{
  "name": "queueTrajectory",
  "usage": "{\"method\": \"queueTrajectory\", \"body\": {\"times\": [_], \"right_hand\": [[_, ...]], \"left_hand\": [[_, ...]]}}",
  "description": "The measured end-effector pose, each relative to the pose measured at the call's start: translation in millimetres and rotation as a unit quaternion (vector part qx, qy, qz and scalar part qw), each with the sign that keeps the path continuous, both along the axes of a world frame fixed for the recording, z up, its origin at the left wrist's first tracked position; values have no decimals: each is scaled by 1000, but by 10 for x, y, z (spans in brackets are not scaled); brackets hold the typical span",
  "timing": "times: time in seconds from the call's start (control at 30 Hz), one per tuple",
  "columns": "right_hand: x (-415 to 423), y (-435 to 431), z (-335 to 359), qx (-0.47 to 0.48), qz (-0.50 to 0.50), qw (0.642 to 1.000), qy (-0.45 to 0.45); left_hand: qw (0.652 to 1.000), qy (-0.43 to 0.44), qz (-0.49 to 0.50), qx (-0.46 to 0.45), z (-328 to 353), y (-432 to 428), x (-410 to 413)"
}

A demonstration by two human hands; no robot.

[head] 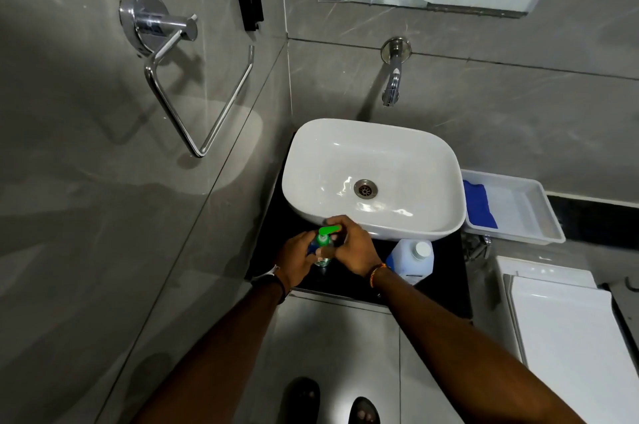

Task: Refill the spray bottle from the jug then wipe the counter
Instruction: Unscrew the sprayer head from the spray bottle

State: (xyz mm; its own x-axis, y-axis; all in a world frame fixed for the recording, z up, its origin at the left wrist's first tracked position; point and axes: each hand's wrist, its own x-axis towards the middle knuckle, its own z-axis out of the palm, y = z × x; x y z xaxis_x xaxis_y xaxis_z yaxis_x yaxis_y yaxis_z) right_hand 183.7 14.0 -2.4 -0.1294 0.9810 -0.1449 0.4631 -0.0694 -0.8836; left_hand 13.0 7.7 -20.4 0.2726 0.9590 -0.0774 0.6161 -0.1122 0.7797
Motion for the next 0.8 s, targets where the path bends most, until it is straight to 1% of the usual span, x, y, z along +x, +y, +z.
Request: {"method": "queueTrajectory", "body": {"times": [0.1, 0.2, 0.3, 0.37, 0.43, 0.57, 0.67, 0.8], "right_hand": [[-14, -29, -56, 8, -31, 999, -24], [-56, -45, -63, 35, -39, 999, -16], [-78, -55, -61, 30, -28, 999, -11], [-111, -60, -60, 21, -46, 999, -8], [-147, -51, -70, 32, -55, 998, -20], [-141, -42, -52, 52, -33, 998, -31], [-127, -44, -40, 57, -5, 998, -29], [-138, -18, -57, 59, -36, 997, -36]], "left_hand": [[1000, -7, 1, -3, -18, -4, -2], [1000, -4, -1, 0, 0, 31, -29], [1000, 4, -19, 7, 5, 55, -37], [1000, 7, -26, 10, -3, 48, -30], [1000, 5, -24, 7, -11, 50, -28], [1000, -7, -24, -16, 11, 74, -31], [1000, -3, -30, -6, 16, 79, -28], [1000, 5, -25, 5, -3, 68, -43]]}}
